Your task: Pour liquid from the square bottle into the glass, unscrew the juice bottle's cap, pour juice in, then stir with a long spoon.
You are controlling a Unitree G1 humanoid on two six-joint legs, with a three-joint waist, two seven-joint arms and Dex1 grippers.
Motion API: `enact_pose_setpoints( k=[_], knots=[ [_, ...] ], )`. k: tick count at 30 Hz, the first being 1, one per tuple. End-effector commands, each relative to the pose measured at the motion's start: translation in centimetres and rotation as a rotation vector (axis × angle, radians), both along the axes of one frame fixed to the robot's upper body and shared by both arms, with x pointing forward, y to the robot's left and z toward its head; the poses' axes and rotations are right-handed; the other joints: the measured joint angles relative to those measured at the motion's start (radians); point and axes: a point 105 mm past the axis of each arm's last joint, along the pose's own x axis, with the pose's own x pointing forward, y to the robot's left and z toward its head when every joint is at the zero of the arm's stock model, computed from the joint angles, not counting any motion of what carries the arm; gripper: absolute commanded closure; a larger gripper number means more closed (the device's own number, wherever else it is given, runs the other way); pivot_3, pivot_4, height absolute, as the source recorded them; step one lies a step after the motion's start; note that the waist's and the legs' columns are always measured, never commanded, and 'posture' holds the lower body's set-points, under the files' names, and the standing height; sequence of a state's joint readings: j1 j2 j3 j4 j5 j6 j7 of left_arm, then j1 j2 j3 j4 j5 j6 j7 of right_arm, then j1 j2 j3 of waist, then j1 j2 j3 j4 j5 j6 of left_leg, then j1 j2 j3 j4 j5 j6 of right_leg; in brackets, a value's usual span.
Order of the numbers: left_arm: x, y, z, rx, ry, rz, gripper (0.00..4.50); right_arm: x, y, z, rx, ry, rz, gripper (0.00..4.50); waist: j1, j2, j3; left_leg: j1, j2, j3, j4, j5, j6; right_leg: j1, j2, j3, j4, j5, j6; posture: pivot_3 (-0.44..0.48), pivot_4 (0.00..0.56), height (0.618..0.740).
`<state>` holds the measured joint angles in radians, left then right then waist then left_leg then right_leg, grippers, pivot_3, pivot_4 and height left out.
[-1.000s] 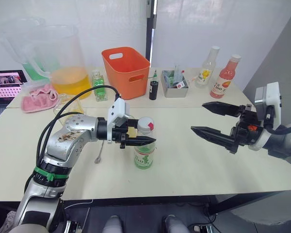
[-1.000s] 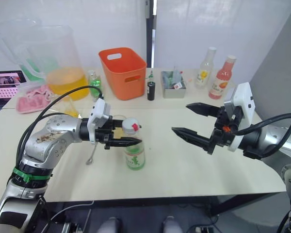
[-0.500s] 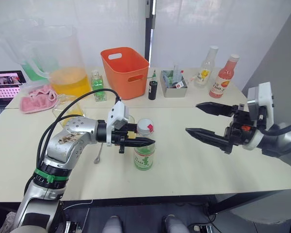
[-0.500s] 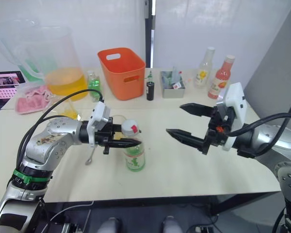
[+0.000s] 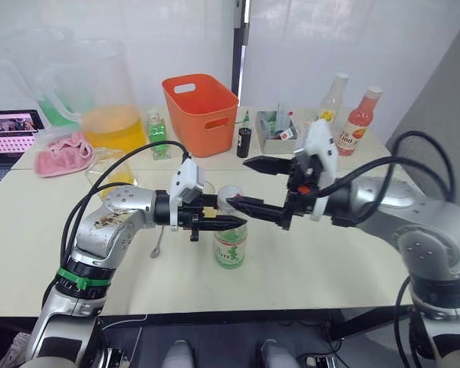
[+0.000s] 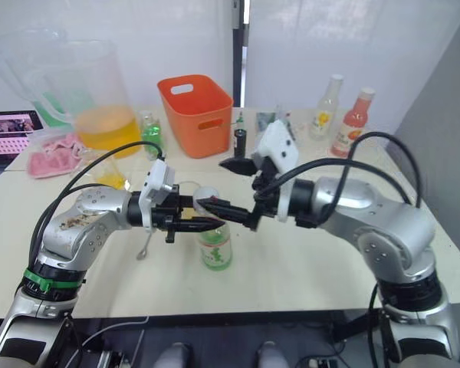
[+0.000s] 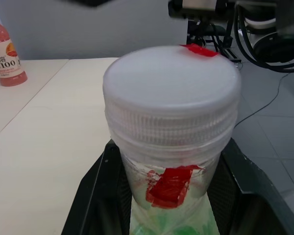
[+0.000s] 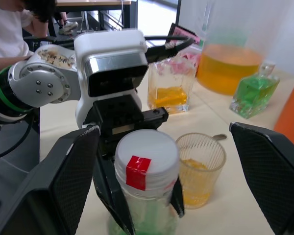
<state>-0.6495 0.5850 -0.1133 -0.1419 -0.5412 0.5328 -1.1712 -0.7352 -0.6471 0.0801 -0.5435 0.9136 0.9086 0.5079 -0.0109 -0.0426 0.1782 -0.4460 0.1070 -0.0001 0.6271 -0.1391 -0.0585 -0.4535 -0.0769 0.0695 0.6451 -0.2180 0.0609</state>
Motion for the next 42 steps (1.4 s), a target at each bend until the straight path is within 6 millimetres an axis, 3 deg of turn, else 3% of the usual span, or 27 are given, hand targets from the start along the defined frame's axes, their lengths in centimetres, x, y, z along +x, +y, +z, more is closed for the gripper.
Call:
enact_pose_setpoints(
  k=[1,3,11,20,29,33,41,42],
  knots=[
    [-0.3,0.0,0.8,-0.010,-0.043,-0.004,3.00,0.0,0.4,0.7,0.003,-0.033,-0.027,0.00,-0.001,0.000,0.000,0.000,0.000,0.000,0.000,0.000,0.000,0.000,0.000,0.000,0.000,0.000,0.000,0.000,0.150,0.703],
    [-0.3,-0.1,0.8,-0.008,-0.041,-0.006,3.00,0.0,0.5,0.5,-0.002,-0.024,-0.030,0.26,-0.001,0.000,0.000,0.000,0.000,0.000,0.000,0.000,0.000,0.000,0.000,0.000,0.000,0.000,0.000,0.000,0.150,0.703],
    [-0.6,-0.2,0.8,0.005,-0.037,-0.019,3.00,-0.1,1.0,0.2,-0.013,0.003,-0.022,2.81,-0.001,0.000,0.000,0.000,0.000,0.000,0.000,0.000,0.000,0.000,0.000,0.000,0.000,0.000,0.000,0.000,0.150,0.703],
    [-2.0,0.0,1.7,0.027,-0.036,-0.055,3.01,-0.9,1.6,-0.1,-0.061,0.008,0.125,2.84,-0.003,0.000,0.000,0.000,0.000,0.000,0.000,0.000,0.000,0.000,0.000,0.000,0.001,-0.001,0.000,0.000,0.150,0.703],
    [-2.9,0.9,0.9,0.063,0.009,-0.067,3.04,-2.2,1.5,-0.6,-0.182,-0.062,0.626,2.84,-0.004,0.000,0.000,0.000,0.000,0.000,0.000,0.000,0.000,-0.001,0.000,0.000,0.001,-0.002,-0.001,0.000,0.150,0.703],
    [-3.0,0.9,0.6,0.069,0.015,-0.066,3.04,-1.0,1.4,-1.2,-0.258,-0.095,0.749,2.84,-0.004,0.000,0.000,0.001,0.000,0.000,0.000,0.000,0.000,-0.001,0.001,0.000,0.001,-0.001,0.000,0.000,0.150,0.703],
    [-3.0,0.9,-0.6,0.118,0.027,-0.064,3.05,0.7,1.6,-1.3,-0.311,-0.089,0.795,2.84,-0.004,0.000,0.000,0.001,0.000,0.000,0.000,0.000,0.000,-0.001,0.001,0.000,0.001,0.000,0.002,0.000,0.150,0.703],
    [-3.0,0.9,-0.7,0.120,0.028,-0.066,3.05,0.7,1.6,-1.1,-0.303,-0.087,0.791,2.34,-0.004,0.001,0.000,0.001,0.000,0.000,0.000,0.000,0.000,-0.001,0.001,0.000,0.002,0.000,0.002,0.000,0.150,0.703]
  ],
)
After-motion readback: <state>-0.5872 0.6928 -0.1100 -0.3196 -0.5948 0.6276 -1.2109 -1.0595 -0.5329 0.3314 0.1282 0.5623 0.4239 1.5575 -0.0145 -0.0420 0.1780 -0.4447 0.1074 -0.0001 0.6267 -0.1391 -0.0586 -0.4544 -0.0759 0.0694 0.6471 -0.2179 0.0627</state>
